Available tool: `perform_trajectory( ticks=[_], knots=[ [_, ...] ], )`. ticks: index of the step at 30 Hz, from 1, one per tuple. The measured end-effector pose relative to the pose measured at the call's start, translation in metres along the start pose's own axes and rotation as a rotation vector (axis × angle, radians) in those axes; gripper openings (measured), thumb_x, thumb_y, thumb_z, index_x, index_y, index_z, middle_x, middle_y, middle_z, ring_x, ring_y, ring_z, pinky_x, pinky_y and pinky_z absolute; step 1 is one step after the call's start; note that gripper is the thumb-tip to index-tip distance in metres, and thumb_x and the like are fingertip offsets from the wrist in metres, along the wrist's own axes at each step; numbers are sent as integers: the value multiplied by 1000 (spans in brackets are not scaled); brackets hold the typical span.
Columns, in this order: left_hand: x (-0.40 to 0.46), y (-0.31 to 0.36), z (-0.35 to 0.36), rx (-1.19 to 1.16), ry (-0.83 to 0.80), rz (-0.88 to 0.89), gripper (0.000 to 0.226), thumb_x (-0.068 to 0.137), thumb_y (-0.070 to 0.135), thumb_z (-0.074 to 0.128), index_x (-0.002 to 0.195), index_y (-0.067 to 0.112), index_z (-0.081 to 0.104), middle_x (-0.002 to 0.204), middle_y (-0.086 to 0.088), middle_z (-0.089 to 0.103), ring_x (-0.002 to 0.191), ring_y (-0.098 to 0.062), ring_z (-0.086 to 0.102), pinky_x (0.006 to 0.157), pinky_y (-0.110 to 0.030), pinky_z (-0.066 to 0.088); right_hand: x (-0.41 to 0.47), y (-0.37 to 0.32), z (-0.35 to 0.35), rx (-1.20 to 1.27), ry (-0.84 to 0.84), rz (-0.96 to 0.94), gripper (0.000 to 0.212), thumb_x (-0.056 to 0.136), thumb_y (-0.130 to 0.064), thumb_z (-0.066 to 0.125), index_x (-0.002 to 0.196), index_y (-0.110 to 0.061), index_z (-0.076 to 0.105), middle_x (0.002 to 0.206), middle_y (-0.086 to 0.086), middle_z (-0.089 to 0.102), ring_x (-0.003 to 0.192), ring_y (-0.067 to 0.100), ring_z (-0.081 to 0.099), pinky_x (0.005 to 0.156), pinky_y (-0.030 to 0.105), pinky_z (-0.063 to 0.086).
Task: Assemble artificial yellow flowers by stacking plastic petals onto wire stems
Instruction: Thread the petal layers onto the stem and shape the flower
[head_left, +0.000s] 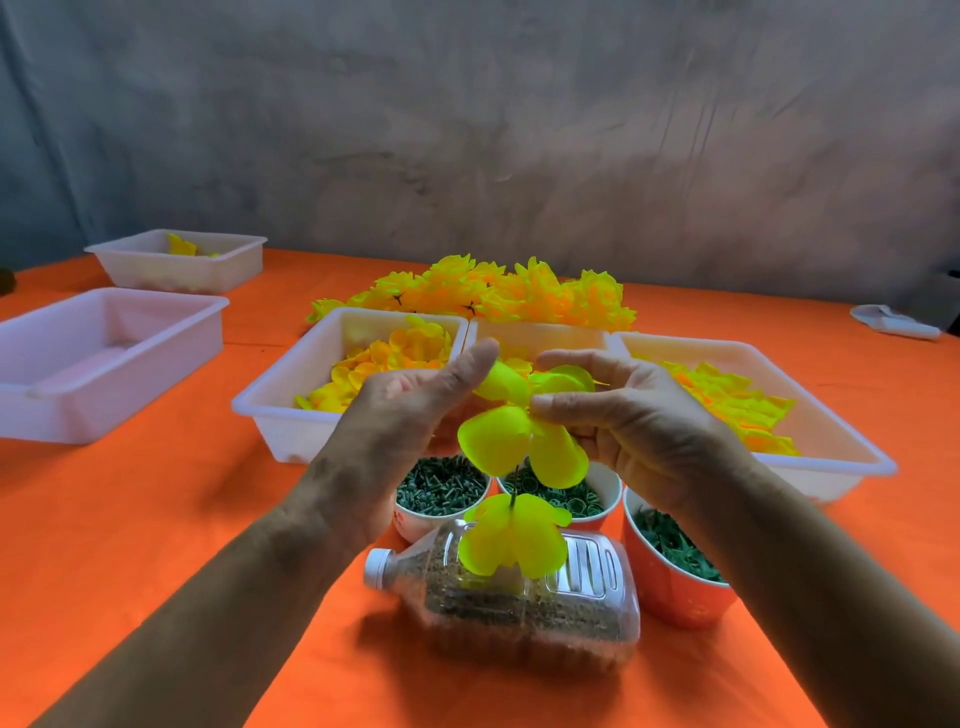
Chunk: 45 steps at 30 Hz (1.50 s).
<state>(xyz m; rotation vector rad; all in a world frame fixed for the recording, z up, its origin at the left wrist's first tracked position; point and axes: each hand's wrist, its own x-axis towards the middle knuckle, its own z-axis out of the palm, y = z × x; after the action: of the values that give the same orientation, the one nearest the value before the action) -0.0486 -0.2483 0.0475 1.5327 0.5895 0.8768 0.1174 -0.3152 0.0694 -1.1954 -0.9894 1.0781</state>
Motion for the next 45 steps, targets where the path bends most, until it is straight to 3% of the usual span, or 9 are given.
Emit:
perform_trajectory(
  ticks=[2,7,11,16,20,27,35,40,45],
  knots=[
    [0,0,5,35,18,-25,39,55,51,76,79,20,77,81,-6,75,73,-16,69,76,-35,53,-1,2,0,-11,-5,17,57,50,-5,73,107,-9,65,84,13,71,65,19,69,56,26,57],
    [6,-4,9,-73,33,-137,31,48,31,76,72,12,76,74,-8,74,62,-14,68,59,-27,55,-3,4,-1,-21,-38,65,52,52,-6,72,103,-10,64,82,13,73,66,21,70,60,29,58],
    [10,-5,10,-130,36,-210,22,55,22,74,73,9,73,70,-8,73,55,-13,67,47,-20,51,-3,4,-2,-68,-54,123,51,52,-10,72,102,-11,64,81,13,73,63,20,69,59,31,57],
    [11,-7,12,-132,56,-301,8,76,15,70,77,9,66,63,-4,68,49,-11,61,46,-21,50,-2,5,0,-61,-45,159,51,53,-8,72,103,-10,64,72,10,72,51,15,67,46,24,54],
    [11,-10,12,-126,13,-327,17,62,22,74,71,12,65,62,-4,67,49,-13,61,52,-23,51,1,7,-1,-67,-39,175,47,57,-6,73,103,-11,64,77,13,72,52,16,67,48,26,55],
    [15,-14,5,-231,-95,-351,13,85,4,61,73,8,65,62,-6,69,52,-15,66,48,-24,52,2,7,-1,-93,-38,203,36,73,3,69,107,-9,64,65,6,71,46,11,63,42,19,48],
    [13,-16,7,-261,-112,-347,10,85,1,59,78,7,63,61,-5,69,52,-15,67,47,-23,52,5,11,-3,-105,-72,239,51,54,-5,72,104,-9,63,82,17,72,55,20,68,56,32,57],
    [16,-19,4,-234,-112,-351,3,82,4,63,83,7,63,65,-5,70,57,-16,68,51,-26,53,5,11,0,-39,-73,254,31,76,8,63,103,-7,62,81,19,71,52,22,67,55,35,57],
    [17,-22,4,-228,-103,-364,10,79,6,65,88,6,63,70,-7,70,61,-19,69,54,-29,54,5,14,1,12,-73,264,29,79,10,58,104,-5,60,77,17,70,52,24,67,56,36,57]
  ],
)
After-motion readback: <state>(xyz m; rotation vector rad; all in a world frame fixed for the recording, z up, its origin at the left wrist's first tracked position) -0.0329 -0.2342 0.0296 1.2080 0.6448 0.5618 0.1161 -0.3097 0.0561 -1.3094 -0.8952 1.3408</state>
